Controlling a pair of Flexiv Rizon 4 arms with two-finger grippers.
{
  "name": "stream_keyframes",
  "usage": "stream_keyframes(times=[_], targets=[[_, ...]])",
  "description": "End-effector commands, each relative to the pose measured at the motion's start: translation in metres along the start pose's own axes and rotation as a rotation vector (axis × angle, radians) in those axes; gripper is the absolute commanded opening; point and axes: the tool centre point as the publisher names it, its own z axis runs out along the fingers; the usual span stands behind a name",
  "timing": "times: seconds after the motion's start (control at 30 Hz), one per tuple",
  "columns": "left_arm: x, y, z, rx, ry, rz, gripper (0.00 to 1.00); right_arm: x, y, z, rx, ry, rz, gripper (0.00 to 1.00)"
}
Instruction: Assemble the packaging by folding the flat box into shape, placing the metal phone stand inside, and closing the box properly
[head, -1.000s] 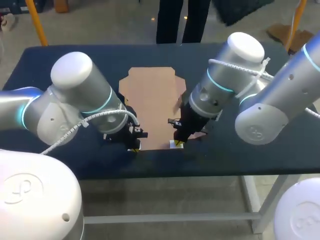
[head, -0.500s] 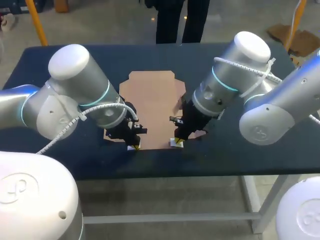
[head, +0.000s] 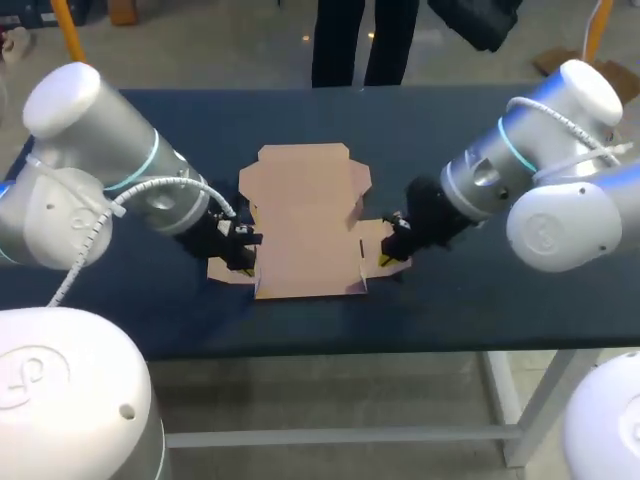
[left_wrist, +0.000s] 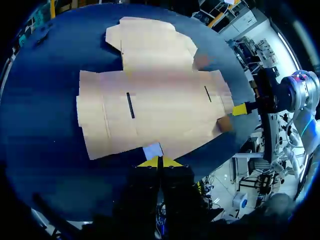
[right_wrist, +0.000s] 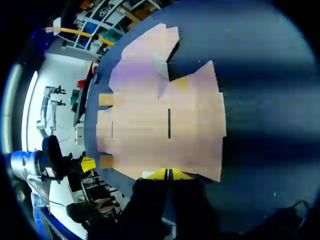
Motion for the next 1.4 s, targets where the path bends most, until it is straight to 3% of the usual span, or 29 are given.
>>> stream_keyframes(times=[0.03,0.1,0.13,0.17,0.2,0.23,0.3,0.33,0.97,1.4], targets=[[-0.006,-0.003,-0.016,0.005,0.012,0.004,0.26,-0.007,0.008,-0.022,0.185,0.095,-0.002,0.18],[-0.006,-0.004,-0.018,0.008,0.012,0.007,0.43,-0.008,0.010,-0.026,0.186,0.099,0.005,0.29],[-0.006,-0.006,-0.020,0.012,0.009,0.007,0.57,-0.009,0.012,-0.028,0.188,0.102,0.006,0.35],[-0.006,-0.007,-0.021,0.013,0.004,0.008,0.80,-0.010,0.014,-0.030,0.200,0.114,0.003,0.40],[-0.006,-0.008,-0.022,0.015,0.000,0.010,0.93,-0.010,0.016,-0.031,0.197,0.112,0.008,0.45],[-0.007,-0.010,-0.024,0.017,-0.002,0.009,1.00,-0.011,0.018,-0.033,0.196,0.108,0.012,0.52],[-0.008,-0.012,-0.027,0.018,-0.004,0.008,1.00,-0.012,0.022,-0.036,0.200,0.109,0.015,0.87],[-0.009,-0.014,-0.029,0.020,-0.004,0.007,1.00,-0.012,0.025,-0.038,0.196,0.103,0.022,1.00],[-0.033,-0.047,-0.067,0.020,0.061,-0.025,1.00,-0.021,0.063,-0.075,0.189,0.145,0.097,1.00],[-0.033,-0.047,-0.067,0.020,0.061,-0.025,1.00,-0.021,0.063,-0.075,0.189,0.145,0.097,1.00]])
